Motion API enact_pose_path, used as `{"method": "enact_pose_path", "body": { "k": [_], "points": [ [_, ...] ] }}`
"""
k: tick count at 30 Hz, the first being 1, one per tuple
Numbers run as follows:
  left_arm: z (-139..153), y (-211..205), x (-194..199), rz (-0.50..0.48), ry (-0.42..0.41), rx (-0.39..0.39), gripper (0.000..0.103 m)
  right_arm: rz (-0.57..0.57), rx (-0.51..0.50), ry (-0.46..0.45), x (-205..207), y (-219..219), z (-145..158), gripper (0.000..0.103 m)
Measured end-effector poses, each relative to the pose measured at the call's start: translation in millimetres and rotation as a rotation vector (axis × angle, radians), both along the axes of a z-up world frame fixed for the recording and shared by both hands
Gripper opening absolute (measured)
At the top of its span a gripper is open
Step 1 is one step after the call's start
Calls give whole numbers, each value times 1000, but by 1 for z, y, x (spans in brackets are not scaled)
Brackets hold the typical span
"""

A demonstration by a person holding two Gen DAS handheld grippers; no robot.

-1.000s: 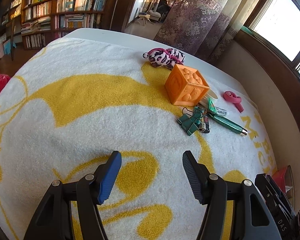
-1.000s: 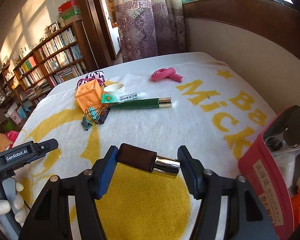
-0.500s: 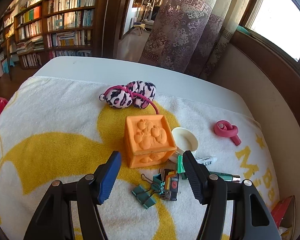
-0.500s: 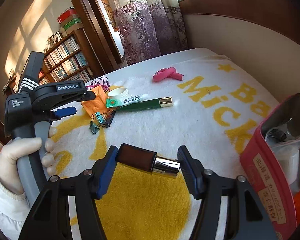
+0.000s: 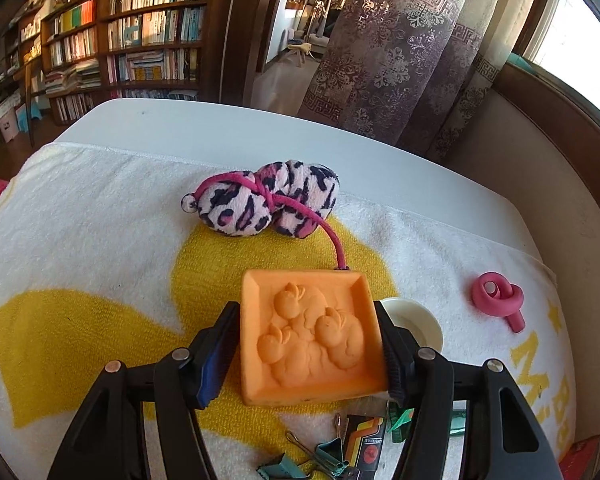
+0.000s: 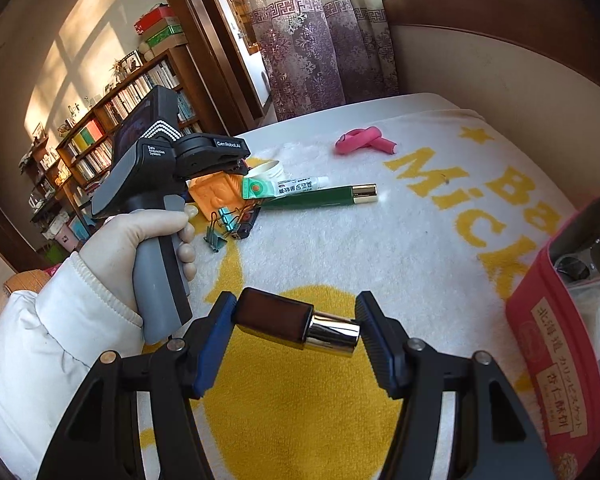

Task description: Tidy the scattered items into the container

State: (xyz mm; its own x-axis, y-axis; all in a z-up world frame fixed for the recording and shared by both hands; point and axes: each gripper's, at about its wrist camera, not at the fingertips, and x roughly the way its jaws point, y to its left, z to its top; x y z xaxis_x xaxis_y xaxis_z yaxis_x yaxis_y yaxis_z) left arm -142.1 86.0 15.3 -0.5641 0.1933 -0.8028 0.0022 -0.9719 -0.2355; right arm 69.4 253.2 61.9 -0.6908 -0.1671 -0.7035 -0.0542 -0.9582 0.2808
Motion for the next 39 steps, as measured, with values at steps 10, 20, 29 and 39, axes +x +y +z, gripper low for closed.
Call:
{"method": "enact_pose_path", "body": {
  "k": [10,20,29,39],
  "points": [
    [15,-14,25,-32,29,24,54,-4,3,7,0,1,-2,66],
    [54,-37,87,-61,100,75,54,-43,17,39,0,8,1,65],
    [88,-39,149,-121,152,131,54,-112,65,129,7,17,13,65],
    [103,-4,202,-251,170,124,54,-184,31,238,64,47,59,65]
  ]
}}
